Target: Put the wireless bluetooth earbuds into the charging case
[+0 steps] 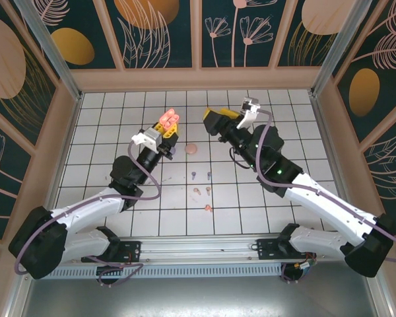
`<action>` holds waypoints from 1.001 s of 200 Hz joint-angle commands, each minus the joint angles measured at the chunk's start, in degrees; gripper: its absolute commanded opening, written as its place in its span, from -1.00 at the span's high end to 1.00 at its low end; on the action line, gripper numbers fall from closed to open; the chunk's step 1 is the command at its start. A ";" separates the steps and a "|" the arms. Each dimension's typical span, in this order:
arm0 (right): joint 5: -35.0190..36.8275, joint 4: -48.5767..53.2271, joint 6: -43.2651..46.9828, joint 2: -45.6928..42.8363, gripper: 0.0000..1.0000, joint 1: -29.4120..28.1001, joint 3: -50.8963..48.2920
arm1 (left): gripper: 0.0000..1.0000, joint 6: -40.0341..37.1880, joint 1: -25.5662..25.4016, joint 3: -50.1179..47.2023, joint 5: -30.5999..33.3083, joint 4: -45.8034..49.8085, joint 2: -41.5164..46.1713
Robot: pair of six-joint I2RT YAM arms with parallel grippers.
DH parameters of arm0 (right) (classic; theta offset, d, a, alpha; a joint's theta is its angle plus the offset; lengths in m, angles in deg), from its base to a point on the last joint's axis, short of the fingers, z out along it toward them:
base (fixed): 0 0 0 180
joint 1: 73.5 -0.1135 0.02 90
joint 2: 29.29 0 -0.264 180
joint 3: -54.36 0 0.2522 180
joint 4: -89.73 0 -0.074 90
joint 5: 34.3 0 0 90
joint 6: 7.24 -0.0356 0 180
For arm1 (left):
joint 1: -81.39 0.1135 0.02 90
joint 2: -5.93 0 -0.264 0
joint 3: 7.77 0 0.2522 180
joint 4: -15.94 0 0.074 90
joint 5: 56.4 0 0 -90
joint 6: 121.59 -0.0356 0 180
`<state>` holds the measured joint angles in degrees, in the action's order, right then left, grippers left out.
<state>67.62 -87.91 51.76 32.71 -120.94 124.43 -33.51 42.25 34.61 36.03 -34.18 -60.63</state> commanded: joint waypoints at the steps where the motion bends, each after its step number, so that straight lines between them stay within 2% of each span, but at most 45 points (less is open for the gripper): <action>1: 6.31 21.23 -2.69 1.78 -0.37 0.16 0.23 | 1.00 -0.50 -0.35 -2.20 0.17 0.91 3.17; 37: 3.64 34.37 -8.88 7.44 -0.18 -0.42 -2.61 | 1.00 -0.62 -0.42 -5.40 1.09 4.82 7.17; 74: 4.91 41.62 -15.72 15.49 -0.09 -8.09 -3.30 | 1.00 2.02 -0.42 -8.05 2.56 6.22 9.05; 100: 5.41 43.62 -11.65 21.11 -0.09 -15.75 -2.45 | 1.00 3.04 -0.37 -9.78 3.01 5.96 10.36; 119: 5.08 44.71 -7.46 24.07 -0.09 -18.77 -2.44 | 1.00 3.58 -0.39 -10.23 2.97 5.96 10.84; 200: -6.70 41.52 8.29 23.45 -0.10 -19.80 -4.15 | 1.00 3.42 -0.41 -10.21 3.01 6.04 12.25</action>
<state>65.15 -46.62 53.94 56.90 -140.48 120.54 -30.91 42.25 24.73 38.63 -27.05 -49.29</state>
